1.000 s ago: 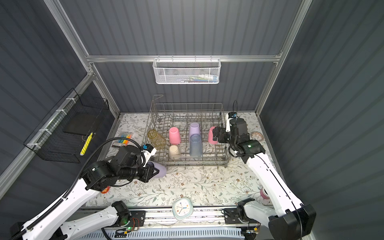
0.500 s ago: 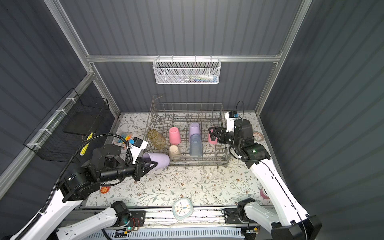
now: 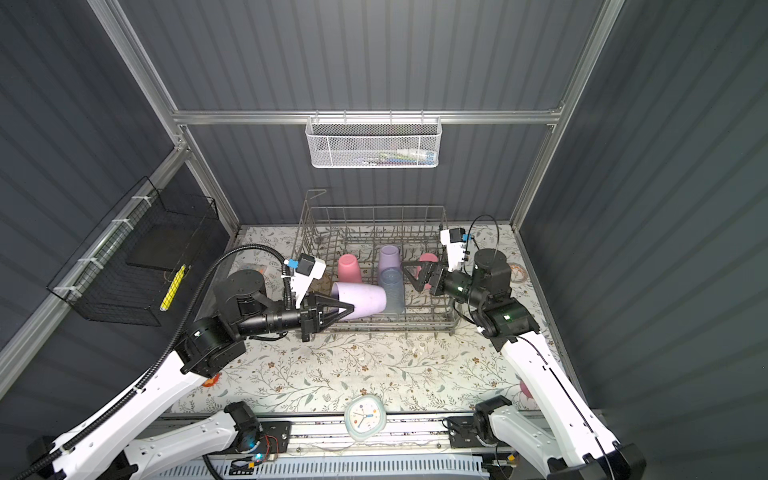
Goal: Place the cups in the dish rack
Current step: 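Carry the lilac cup over the rack while the right gripper reaches toward it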
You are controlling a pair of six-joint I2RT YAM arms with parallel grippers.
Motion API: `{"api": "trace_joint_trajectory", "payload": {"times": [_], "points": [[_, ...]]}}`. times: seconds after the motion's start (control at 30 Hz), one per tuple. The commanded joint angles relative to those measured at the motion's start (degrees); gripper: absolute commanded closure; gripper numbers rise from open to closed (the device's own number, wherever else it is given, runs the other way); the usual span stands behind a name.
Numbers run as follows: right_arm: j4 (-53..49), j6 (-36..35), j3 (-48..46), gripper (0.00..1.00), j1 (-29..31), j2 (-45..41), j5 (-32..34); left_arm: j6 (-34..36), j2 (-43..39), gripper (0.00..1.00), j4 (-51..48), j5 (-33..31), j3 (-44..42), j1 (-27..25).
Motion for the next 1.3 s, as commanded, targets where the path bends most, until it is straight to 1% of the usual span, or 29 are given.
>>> {"api": "trace_joint_trajectory", "payload": {"times": [0.0,0.1,0.23,0.47,0.57,0.77,0.93,1.27], "points": [[6.43,3.48,-1.67,0.04,-0.04,-0.92,-5.05,-1.56,0.68,0.98,9.39,5.65,-0.47,1.18],[7.80,4.07,-2.54,0.04,0.00,-1.27,-6.94,-2.93,1.76,0.98,11.93,7.47,-1.03,2.77],[13.21,6.19,-5.10,0.03,0.00,-2.29,-9.31,-5.18,3.85,0.98,16.84,9.98,-2.43,4.53],[17.62,8.56,-7.66,0.03,0.00,-4.17,-11.53,-9.93,7.57,0.98,27.64,14.37,-4.85,6.43],[19.54,9.69,-8.48,0.03,0.00,-4.35,-12.38,-13.33,9.16,0.98,33.34,16.66,-5.79,7.79],[20.35,9.83,-9.10,0.03,0.00,-4.22,-13.40,-16.46,10.93,0.98,39.50,18.87,-7.10,9.24],[21.42,10.35,-9.28,0.03,-0.01,-3.14,-14.85,-20.64,12.59,0.98,46.27,20.90,-8.55,10.01],[30.60,15.94,-9.90,0.02,0.52,0.50,-17.78,-24.46,15.39,0.98,53.57,22.70,-9.57,10.09]]}}
